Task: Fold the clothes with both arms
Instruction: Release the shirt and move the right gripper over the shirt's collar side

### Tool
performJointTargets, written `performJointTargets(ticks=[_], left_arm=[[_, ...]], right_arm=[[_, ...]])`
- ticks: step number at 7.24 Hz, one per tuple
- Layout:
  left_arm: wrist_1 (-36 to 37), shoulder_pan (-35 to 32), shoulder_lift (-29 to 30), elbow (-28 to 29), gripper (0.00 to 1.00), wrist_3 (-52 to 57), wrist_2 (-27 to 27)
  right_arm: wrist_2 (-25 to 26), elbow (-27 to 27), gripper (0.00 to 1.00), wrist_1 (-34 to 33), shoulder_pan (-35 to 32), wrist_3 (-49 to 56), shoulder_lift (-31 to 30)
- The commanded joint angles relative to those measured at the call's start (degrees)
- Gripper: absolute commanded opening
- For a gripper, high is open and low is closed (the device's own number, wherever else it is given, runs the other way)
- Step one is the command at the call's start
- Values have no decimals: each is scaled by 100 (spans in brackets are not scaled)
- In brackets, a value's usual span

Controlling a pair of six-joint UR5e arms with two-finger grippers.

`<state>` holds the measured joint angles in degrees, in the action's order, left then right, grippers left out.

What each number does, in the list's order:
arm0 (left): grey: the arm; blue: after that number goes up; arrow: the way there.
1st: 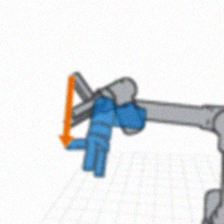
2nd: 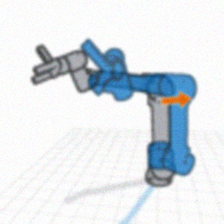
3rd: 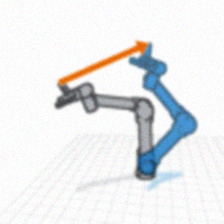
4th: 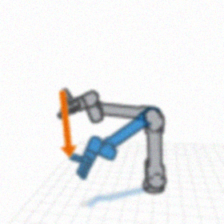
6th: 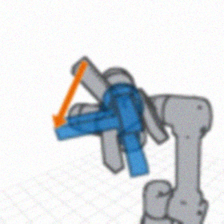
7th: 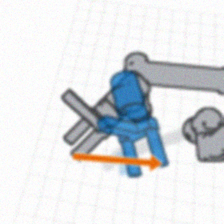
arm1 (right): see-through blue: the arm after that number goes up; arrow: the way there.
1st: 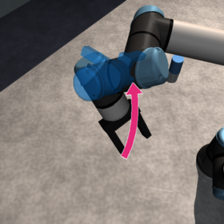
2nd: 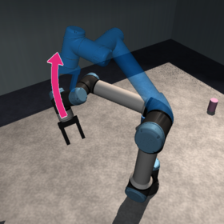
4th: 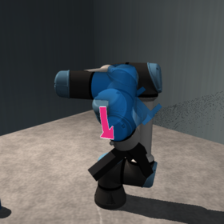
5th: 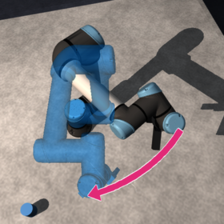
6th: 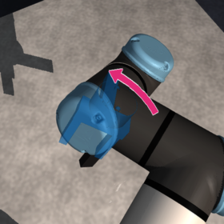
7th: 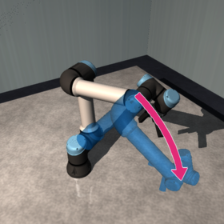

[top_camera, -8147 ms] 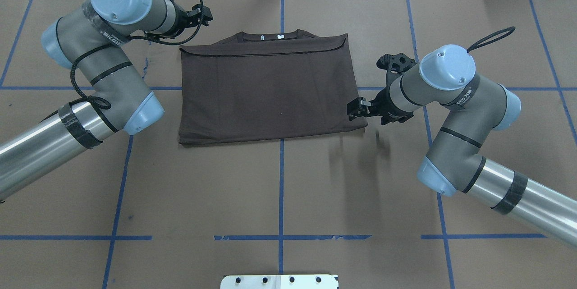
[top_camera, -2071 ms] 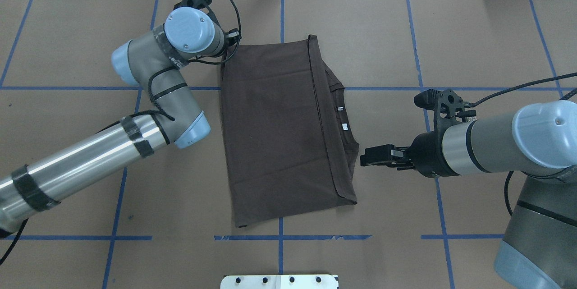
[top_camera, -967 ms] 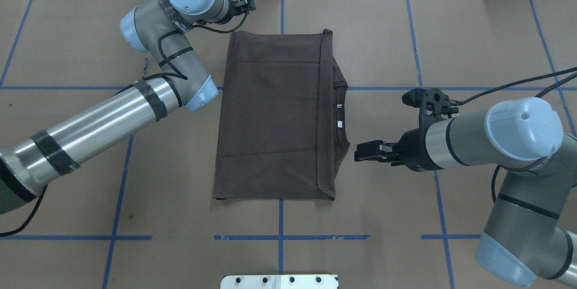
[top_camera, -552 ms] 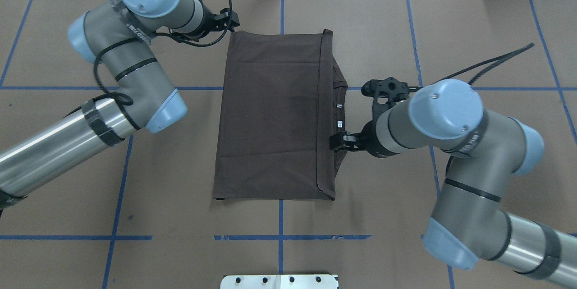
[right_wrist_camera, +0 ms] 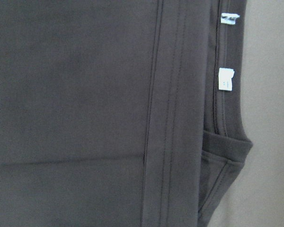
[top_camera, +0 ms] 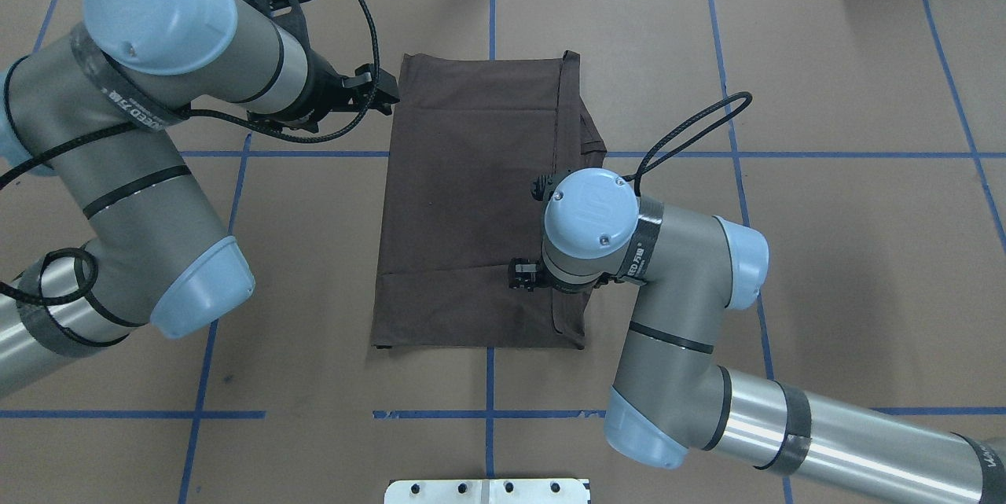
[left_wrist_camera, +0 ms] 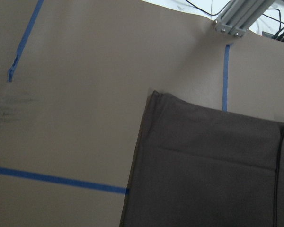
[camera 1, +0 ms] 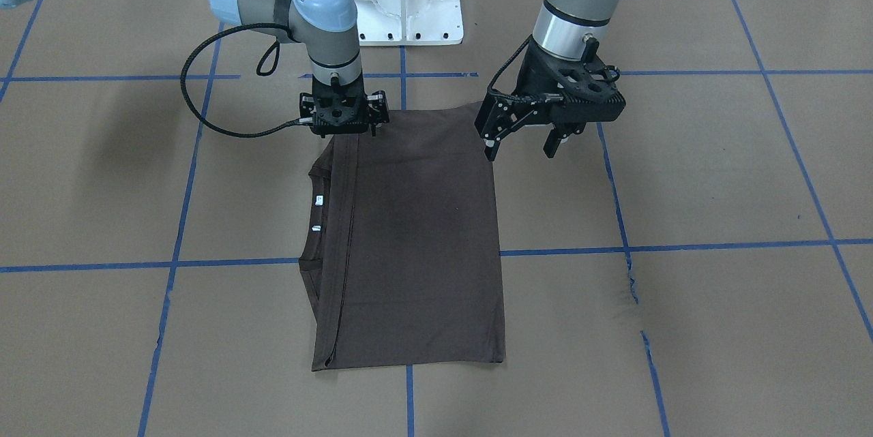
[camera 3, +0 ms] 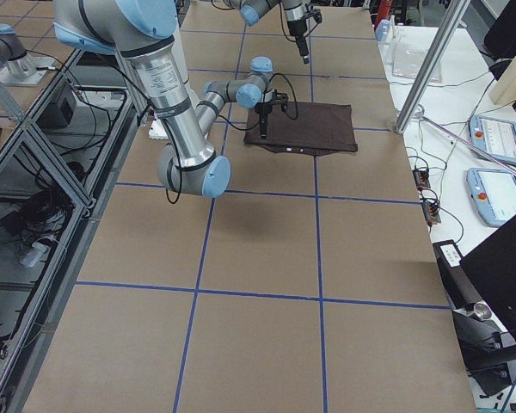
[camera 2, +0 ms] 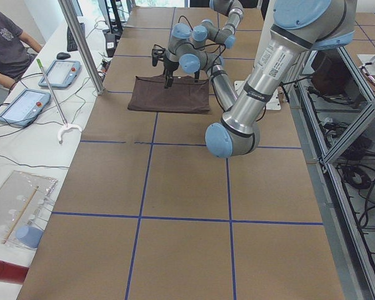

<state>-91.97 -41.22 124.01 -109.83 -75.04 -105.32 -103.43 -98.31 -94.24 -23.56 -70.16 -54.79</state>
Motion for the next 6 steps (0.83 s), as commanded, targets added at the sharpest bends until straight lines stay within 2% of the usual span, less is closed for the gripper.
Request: performJointTargets(ticks=[1, 6], left_arm=[[74, 115, -44, -100, 100, -28, -6], [74, 115, -61, -65, 100, -20, -6]], right_arm=[[33, 84, 100, -541, 271, 2, 83], [25, 102, 100, -789, 326, 2, 48]])
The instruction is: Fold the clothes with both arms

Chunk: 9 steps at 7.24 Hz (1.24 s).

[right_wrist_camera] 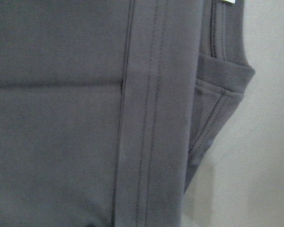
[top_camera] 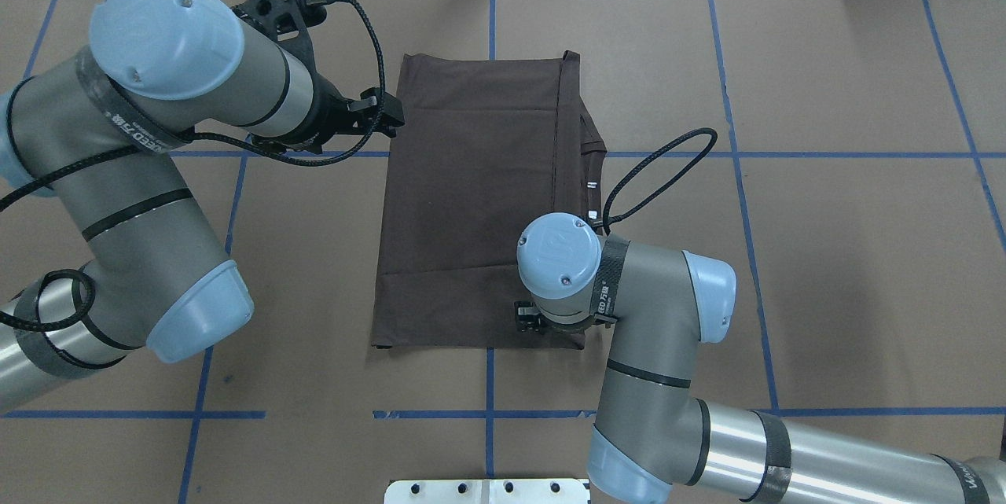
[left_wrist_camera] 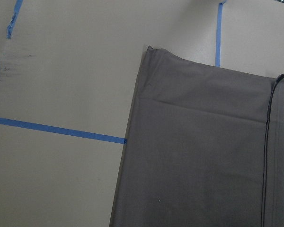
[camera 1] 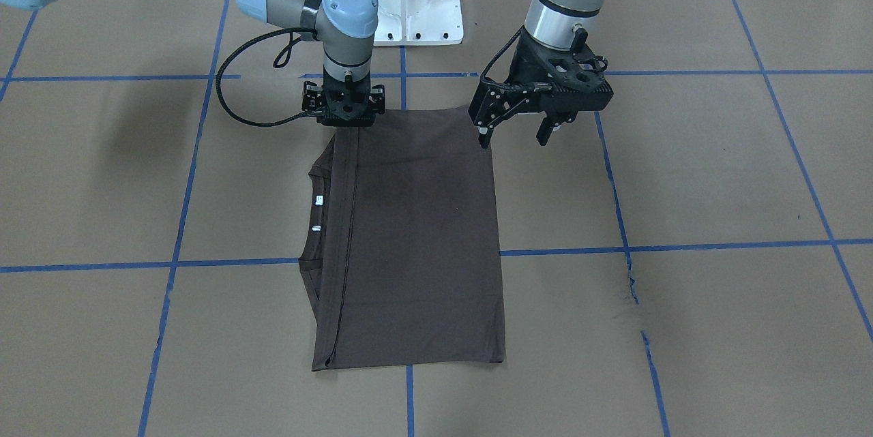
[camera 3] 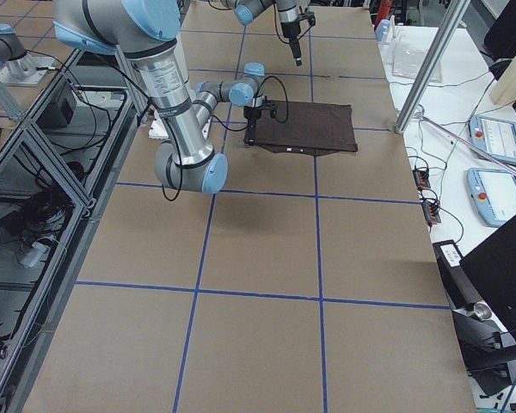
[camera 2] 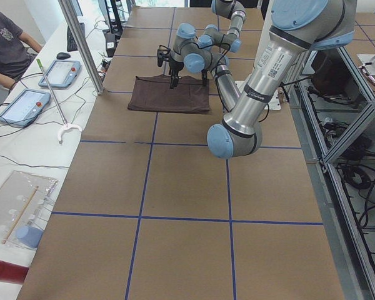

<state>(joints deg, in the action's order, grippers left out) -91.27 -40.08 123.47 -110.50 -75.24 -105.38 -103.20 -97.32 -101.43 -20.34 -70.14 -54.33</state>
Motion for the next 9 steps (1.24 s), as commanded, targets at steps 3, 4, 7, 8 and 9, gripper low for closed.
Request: performJointTargets(ticks=[3, 4, 7, 8, 9], left_arm=[[-23, 0, -24, 20, 100, 9, 0], [-23, 9, -24, 20, 100, 1, 0], [-23, 18, -24, 29, 100, 1, 0], [-23, 18, -24, 38, 100, 1, 0], [-31, 18, -16, 38, 100, 1, 0]], right_arm=[[11, 11, 100, -262, -5, 35, -17], [11, 11, 100, -350, -5, 105, -17], [2, -24, 100, -490, -145, 237, -17], [2, -42, 100, -613, -180, 307, -17], [2, -42, 100, -640, -277, 351, -51]])
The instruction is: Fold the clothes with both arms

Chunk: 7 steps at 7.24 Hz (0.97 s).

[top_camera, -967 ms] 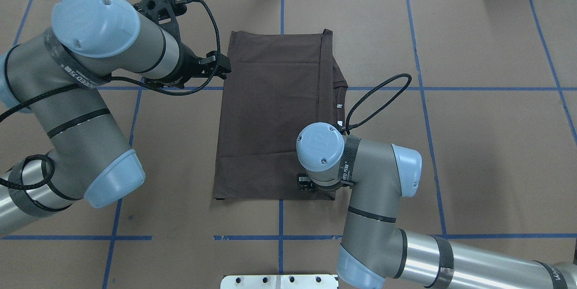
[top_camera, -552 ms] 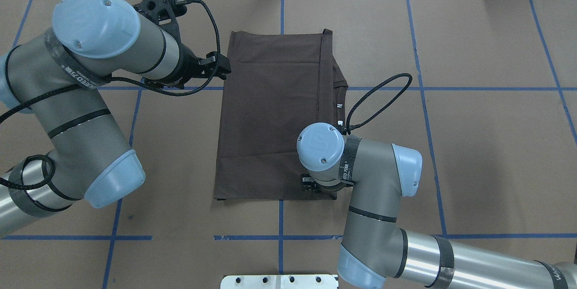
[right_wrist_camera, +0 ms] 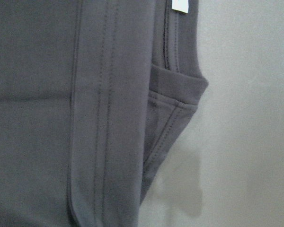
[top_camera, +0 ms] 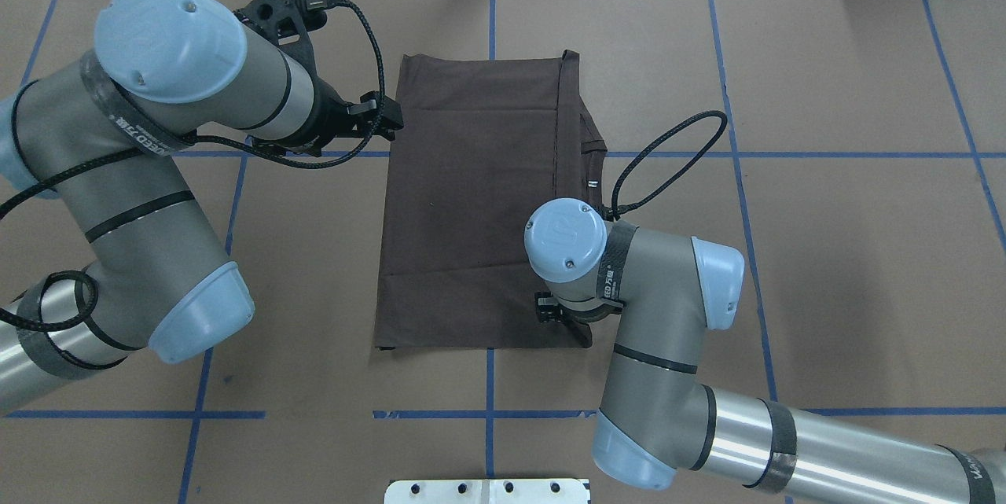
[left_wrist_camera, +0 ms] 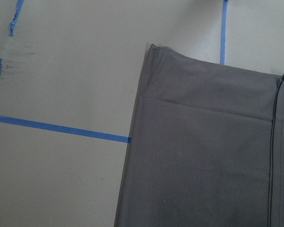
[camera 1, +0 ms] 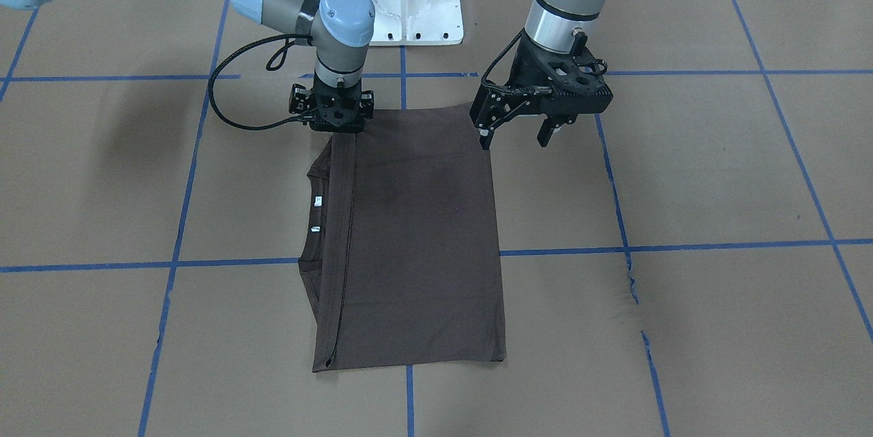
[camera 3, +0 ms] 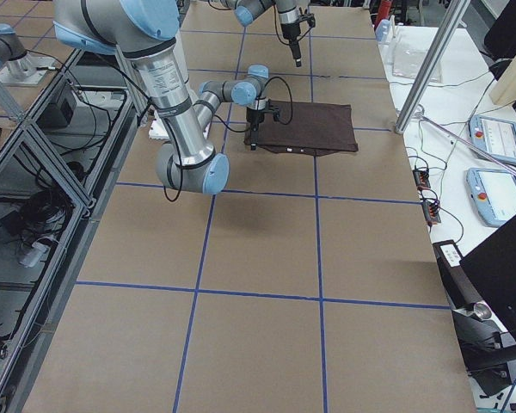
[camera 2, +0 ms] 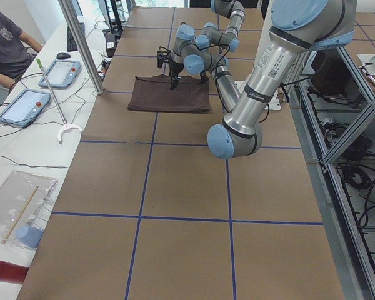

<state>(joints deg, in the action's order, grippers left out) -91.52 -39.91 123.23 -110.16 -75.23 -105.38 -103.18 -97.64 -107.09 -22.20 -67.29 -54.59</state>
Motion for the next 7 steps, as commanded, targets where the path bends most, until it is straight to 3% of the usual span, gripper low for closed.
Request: performJointTargets(ticks=[1, 3, 5, 6, 7], left_arm=[[-7, 1, 8, 3, 100, -9, 0], [-7, 1, 16, 3, 100, -9, 0], [-7, 1, 17, -6, 100, -18, -9], [-7, 1, 16, -6, 100, -9, -9], [-7, 1, 8, 3, 100, 0, -9]], right_arm=[[0, -44, 100, -110, -179, 198, -165], [8, -175, 100, -110, -398, 522, -516], [-87, -1016, 100, -128, -732, 1084, -895], [-149, -976, 100, -23, -768, 1087, -704], [-150, -593, 100, 134, -803, 1078, -233]])
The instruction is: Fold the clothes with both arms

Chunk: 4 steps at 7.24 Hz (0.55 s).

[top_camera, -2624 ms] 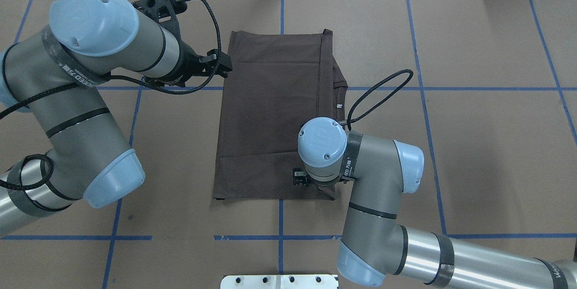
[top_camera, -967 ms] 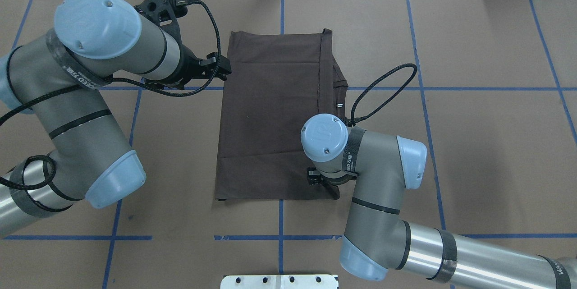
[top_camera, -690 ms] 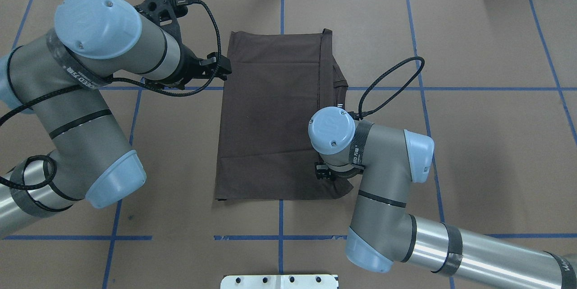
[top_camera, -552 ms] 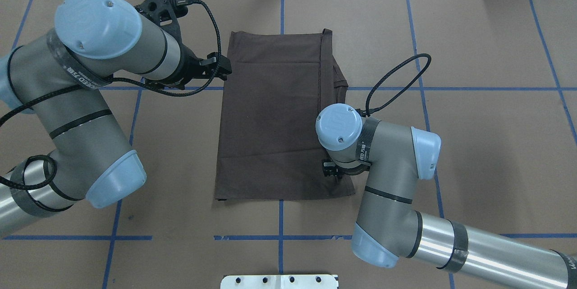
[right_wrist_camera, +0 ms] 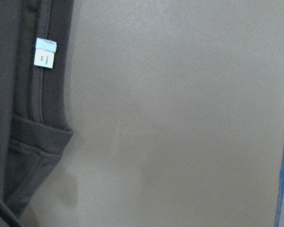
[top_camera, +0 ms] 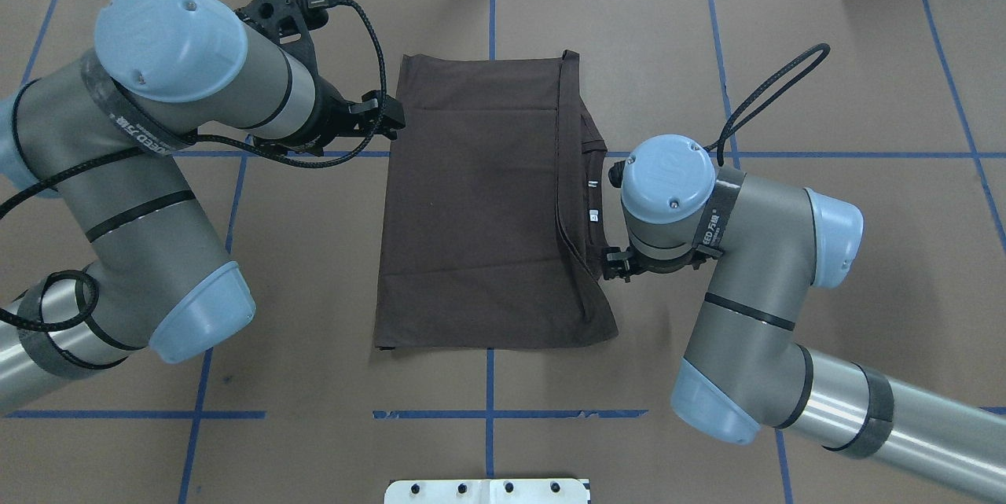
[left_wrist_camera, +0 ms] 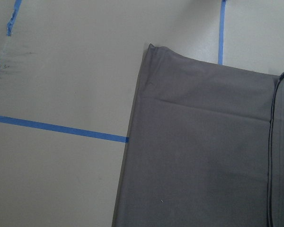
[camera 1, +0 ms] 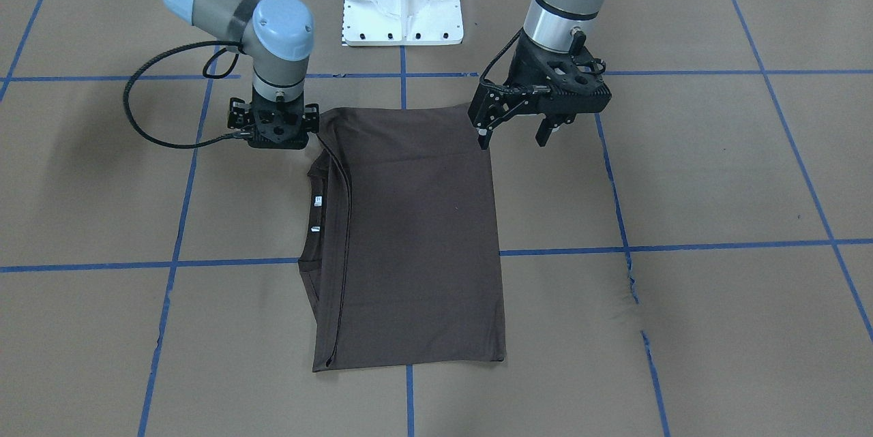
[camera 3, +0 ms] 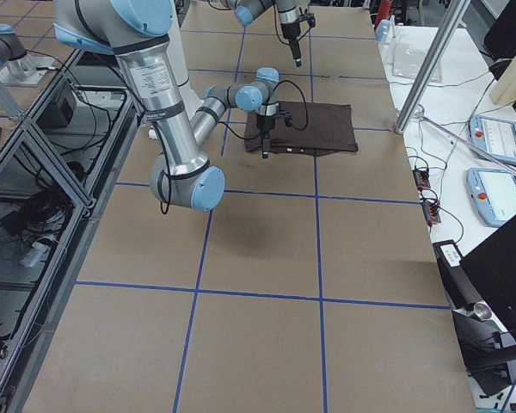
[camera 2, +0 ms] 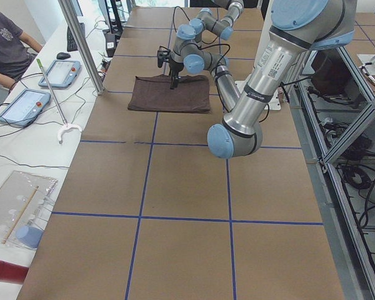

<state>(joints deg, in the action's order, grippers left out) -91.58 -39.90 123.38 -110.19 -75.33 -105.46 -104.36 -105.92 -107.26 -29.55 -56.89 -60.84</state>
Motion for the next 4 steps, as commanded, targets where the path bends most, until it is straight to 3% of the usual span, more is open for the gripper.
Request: performJointTargets(ticks=[1, 2, 4], left_arm=[[0, 0, -16, -2, 100, 27, -1], [0, 0, -16, -20, 100, 36, -1], [0, 0, -25, -28, 100, 36, -1]], right_arm=[[-32, 891, 100, 475, -68, -5, 859], [-32, 1429, 100, 774, -68, -32, 1090], [-102, 1627, 100, 742, -34, -23, 1031]])
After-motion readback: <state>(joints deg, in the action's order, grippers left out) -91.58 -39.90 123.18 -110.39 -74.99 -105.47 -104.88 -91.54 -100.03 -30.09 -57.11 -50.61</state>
